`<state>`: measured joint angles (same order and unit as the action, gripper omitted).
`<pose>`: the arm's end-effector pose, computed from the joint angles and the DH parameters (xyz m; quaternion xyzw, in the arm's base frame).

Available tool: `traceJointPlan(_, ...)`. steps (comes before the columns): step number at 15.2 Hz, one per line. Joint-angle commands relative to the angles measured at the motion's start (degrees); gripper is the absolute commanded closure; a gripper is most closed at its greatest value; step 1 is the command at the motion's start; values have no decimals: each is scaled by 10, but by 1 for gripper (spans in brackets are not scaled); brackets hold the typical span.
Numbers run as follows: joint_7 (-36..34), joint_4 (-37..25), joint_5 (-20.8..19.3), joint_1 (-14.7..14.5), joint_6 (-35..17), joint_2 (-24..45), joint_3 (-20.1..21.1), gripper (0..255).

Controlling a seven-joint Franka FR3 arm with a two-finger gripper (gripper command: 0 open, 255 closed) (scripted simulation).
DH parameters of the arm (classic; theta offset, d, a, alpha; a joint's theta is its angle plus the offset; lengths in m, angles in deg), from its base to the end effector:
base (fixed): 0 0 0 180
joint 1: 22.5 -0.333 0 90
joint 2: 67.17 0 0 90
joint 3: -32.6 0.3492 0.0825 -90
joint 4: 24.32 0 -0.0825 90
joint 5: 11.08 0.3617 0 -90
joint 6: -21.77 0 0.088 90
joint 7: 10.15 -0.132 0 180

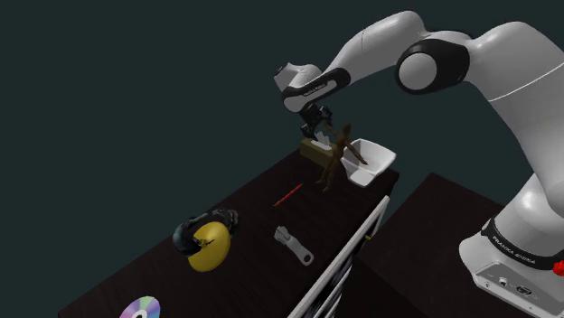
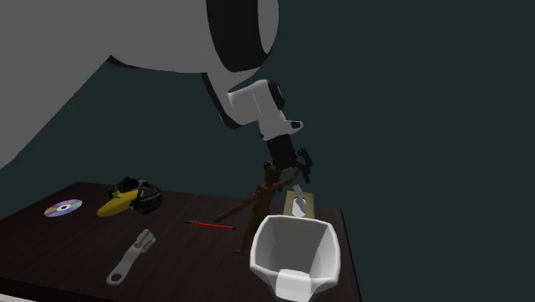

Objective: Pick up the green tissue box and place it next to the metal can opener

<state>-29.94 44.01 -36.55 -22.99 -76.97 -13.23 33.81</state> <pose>0.7157 -0.0331 0.2012 0.9568 -0.0766 -0.1587 0.2311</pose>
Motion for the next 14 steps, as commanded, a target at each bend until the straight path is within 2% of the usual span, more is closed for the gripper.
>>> traceJointPlan(1, 3, -32, -1, 0, 10, 28, -4, 0)
traceJointPlan(8, -4, 15, -3, 8, -38, 27, -13, 0)
traceJointPlan(14, -4, 15, -3, 8, -38, 27, -13, 0)
